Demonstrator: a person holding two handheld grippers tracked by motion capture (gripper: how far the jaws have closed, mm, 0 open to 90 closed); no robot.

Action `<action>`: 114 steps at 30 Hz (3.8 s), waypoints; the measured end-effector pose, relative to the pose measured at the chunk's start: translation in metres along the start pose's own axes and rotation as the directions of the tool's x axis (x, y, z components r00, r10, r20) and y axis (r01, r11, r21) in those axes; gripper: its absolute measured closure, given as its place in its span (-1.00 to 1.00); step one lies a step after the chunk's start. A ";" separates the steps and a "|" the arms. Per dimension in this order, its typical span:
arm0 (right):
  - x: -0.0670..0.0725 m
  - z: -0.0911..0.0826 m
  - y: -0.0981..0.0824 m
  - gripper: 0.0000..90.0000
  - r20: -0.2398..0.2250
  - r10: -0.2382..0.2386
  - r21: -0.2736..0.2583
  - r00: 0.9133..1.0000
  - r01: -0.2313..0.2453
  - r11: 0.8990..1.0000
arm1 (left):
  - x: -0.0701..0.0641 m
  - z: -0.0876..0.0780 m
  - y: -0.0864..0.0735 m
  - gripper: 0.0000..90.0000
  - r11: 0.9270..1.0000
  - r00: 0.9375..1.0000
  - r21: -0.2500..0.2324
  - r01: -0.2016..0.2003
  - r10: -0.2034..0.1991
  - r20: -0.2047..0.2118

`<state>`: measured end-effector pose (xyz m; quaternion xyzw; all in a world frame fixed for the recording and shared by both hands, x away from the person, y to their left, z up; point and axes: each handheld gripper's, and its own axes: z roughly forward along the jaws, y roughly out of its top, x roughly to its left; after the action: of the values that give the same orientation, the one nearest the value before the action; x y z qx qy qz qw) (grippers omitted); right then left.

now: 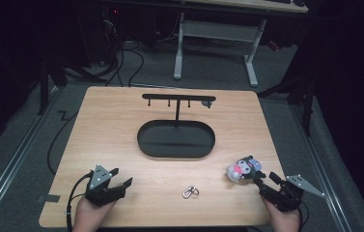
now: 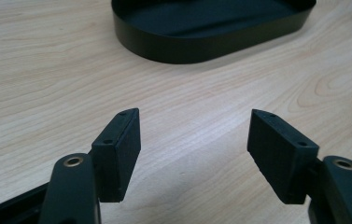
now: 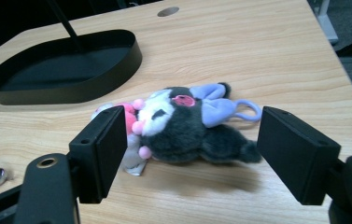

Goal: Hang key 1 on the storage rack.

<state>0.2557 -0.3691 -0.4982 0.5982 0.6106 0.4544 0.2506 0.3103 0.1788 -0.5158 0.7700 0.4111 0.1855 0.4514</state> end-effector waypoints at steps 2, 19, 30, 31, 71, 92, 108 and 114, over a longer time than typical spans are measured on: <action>0.001 0.000 -0.001 -0.42 0.006 -0.015 0.004 1.000 0.015 1.000 | 0.002 0.000 -0.002 -0.22 1.000 1.000 -0.006 0.006 -0.006 0.002; -0.016 -0.001 -0.003 -0.29 0.029 -0.071 0.032 0.997 0.070 0.997 | 0.003 0.000 -0.003 -0.18 1.000 0.999 -0.015 0.011 -0.012 -0.035; -0.017 0.001 0.002 0.56 0.040 -0.093 0.095 0.995 0.089 0.992 | 0.010 -0.001 -0.004 -0.15 0.999 0.998 0.036 0.032 -0.030 -0.059; -0.018 0.002 0.003 0.75 0.047 -0.095 0.104 0.994 0.090 0.990 | 0.012 -0.001 -0.004 -0.11 0.999 0.998 0.035 0.041 -0.039 -0.058; 0.054 0.038 0.021 0.94 -0.131 -0.233 0.064 0.964 0.243 0.968 | 0.015 -0.022 -0.013 -0.14 0.999 0.994 -0.008 0.031 -0.032 -0.101; 0.064 0.051 0.001 0.97 -0.165 -0.238 0.172 0.957 0.265 0.949 | 0.014 -0.012 -0.008 -0.23 1.000 0.998 -0.026 0.014 -0.015 -0.062; 0.056 0.043 -0.003 0.82 -0.186 -0.244 0.169 0.952 0.276 0.946 | 0.010 -0.012 -0.003 -0.29 0.999 0.999 -0.018 0.047 -0.046 0.001; 0.062 0.048 -0.005 0.67 -0.235 -0.247 0.176 0.940 0.291 0.940 | 0.008 -0.022 0.000 -0.31 1.000 1.000 -0.007 -0.007 0.007 -0.013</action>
<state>0.2841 -0.2971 -0.5102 0.4802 0.7541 0.4098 0.1810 0.3005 0.1970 -0.5055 0.7687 0.4107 0.1937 0.4505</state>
